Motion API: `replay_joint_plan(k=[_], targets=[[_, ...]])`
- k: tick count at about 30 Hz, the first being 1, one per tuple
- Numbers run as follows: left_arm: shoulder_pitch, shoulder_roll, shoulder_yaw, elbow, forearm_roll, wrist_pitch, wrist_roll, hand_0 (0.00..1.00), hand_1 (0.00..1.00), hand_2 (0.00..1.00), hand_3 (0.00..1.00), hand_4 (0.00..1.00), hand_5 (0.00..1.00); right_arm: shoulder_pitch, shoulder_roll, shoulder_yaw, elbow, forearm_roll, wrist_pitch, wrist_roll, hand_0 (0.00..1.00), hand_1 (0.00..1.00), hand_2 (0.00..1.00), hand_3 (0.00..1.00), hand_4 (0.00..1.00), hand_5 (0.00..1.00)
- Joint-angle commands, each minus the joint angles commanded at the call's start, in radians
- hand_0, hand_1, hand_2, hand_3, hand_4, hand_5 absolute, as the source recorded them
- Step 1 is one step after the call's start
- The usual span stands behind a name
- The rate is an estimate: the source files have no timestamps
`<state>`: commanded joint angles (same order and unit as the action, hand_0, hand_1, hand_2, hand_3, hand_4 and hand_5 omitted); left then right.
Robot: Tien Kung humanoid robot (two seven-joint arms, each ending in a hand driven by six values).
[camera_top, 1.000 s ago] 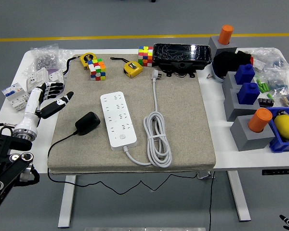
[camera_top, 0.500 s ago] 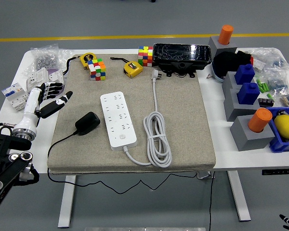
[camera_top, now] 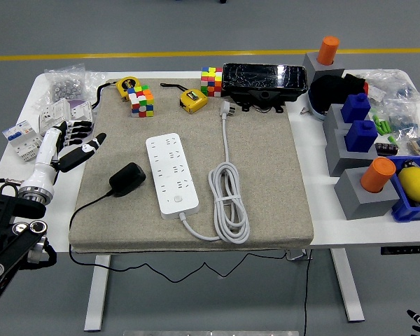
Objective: Put the plug near the board,insert it into the board,press the button,pull the plug out
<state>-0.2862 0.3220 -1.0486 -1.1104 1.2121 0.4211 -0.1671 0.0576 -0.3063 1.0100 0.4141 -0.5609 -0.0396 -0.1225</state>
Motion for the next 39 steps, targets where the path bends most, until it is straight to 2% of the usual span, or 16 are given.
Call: replay_joint_plan(k=[39], targets=[[0.005, 0.004, 0.029, -0.008, -0.001, -0.024, 0.016, 0.644, 0.674, 0.696, 0.657, 0.859, 0.438, 0.007, 0.004, -0.001, -0.002, 0.001, -0.005, 0.002, 0.567, 0.663, 0.676, 0.605, 0.974, 0.500]])
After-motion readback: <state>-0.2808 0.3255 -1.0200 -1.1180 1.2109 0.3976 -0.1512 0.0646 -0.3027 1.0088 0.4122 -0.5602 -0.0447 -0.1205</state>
